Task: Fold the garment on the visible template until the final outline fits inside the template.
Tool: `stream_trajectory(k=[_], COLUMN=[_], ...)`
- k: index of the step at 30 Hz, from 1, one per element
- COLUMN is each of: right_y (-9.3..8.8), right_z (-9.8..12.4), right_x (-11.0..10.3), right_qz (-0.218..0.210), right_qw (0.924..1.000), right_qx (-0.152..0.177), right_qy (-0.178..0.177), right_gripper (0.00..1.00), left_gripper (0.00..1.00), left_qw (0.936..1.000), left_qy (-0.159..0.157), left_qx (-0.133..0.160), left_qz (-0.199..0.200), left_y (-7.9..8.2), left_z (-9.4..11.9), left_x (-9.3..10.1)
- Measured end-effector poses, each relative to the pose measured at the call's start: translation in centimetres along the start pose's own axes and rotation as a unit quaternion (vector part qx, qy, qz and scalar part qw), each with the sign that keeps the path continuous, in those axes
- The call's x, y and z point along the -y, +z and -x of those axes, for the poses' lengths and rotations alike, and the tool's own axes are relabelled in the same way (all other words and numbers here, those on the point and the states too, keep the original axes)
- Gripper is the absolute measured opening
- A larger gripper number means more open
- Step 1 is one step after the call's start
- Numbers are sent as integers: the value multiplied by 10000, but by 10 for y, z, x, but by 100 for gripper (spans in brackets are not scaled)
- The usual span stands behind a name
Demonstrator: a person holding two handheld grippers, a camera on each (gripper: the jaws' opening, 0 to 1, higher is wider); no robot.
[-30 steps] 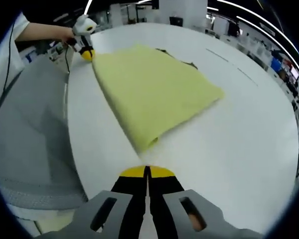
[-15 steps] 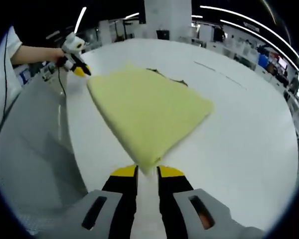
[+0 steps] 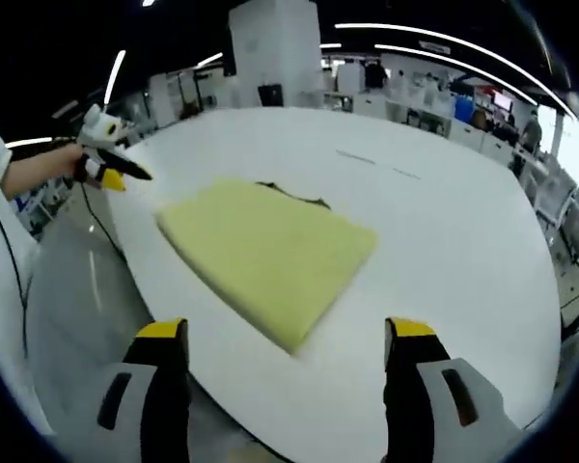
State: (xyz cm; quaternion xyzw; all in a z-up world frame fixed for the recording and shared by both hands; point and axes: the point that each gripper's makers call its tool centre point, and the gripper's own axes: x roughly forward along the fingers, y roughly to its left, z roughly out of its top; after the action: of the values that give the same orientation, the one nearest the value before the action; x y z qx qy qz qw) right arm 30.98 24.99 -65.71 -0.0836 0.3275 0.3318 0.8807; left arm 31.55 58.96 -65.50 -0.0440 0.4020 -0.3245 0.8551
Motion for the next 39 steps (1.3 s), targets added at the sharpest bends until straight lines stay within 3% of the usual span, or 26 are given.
stream_trajectory(k=[5,11,19,23,28,39], right_y=[27,36,33,29,27,25], right_z=[24,56,85,92,99,102], right_x=[-8,-20,-32,-31,-27,-27], right_qz=[-322,-236,67,23,-57,-97], right_qw=[9977,9971,9974,9976,9968,9960], right_qx=[599,718,609,556,610,655], right_qy=[-69,-106,-369,-412,-521,-595], right_gripper=[100,100,100,100,100,100], left_gripper=[88,99,100,100,100,100], left_qw=[9988,9966,9942,9935,9941,9938], left_qy=[138,192,289,505,374,360], left_qx=[476,743,918,747,857,815], left_qz=[-23,-298,-478,-697,-541,-660], left_y=[20,33,31,23,25,23], left_z=[27,63,99,104,102,100], left_x=[12,37,60,57,57,62])
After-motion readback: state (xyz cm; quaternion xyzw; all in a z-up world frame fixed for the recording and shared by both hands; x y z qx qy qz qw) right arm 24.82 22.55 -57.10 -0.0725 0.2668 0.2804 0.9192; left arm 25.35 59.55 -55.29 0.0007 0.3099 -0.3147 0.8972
